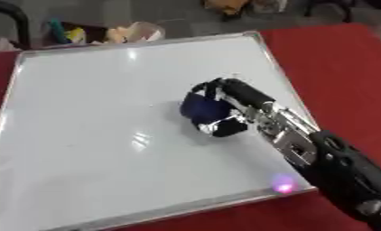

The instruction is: Wipe the whiteboard clean with a brush.

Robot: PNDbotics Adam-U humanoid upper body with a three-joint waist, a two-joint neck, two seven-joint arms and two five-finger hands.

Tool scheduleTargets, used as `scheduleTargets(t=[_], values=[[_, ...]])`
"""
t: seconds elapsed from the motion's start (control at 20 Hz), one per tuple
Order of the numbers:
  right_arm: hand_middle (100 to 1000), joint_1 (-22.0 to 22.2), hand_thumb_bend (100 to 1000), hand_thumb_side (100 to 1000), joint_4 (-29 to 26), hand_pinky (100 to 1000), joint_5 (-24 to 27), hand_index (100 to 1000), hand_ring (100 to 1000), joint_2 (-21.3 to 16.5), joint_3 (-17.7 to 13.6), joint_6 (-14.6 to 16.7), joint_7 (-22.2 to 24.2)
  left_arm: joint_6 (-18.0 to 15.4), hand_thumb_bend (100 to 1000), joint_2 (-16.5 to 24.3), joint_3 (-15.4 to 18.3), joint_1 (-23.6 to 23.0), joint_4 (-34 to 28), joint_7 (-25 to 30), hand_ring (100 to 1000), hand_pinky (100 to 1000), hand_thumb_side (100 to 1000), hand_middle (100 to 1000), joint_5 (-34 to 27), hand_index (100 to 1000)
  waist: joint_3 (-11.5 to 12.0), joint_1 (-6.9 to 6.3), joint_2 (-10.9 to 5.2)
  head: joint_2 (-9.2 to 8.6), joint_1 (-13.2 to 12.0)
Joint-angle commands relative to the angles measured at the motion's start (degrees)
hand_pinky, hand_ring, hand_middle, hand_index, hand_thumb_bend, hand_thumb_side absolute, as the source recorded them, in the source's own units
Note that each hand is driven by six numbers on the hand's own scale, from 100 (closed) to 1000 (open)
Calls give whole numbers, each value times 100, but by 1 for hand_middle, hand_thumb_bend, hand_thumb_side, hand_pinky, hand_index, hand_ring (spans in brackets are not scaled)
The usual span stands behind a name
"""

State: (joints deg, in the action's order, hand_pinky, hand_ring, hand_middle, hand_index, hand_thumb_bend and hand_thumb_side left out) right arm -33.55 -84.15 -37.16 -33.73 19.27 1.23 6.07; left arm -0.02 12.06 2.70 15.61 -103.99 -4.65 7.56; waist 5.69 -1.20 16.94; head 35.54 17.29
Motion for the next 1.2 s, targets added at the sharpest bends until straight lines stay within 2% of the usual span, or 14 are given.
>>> scheduleTargets(t=[0.05,0.4,0.75,1.2], values=[[509,-45,254,395,-164,442,73,869,635,-312,-261,-161,-128,-8,303,91,35,29,-60,-25,584,422,918,517,0,645,12,25,-127,-119,91],[516,-10,279,423,-44,449,226,862,651,-582,-629,-476,-450,-14,305,119,26,59,-66,-18,583,423,916,516,6,646,111,83,-128,-244,288],[518,140,277,432,150,450,439,861,655,-848,-953,-721,-732,-34,308,186,16,127,-99,-11,583,425,911,516,-2,645,392,174,-122,-377,497],[518,420,278,440,499,447,727,859,662,-1087,-1361,-950,-1129,-65,311,248,23,175,-179,-11,583,427,906,516,-30,646,661,169,-53,-497,465]])
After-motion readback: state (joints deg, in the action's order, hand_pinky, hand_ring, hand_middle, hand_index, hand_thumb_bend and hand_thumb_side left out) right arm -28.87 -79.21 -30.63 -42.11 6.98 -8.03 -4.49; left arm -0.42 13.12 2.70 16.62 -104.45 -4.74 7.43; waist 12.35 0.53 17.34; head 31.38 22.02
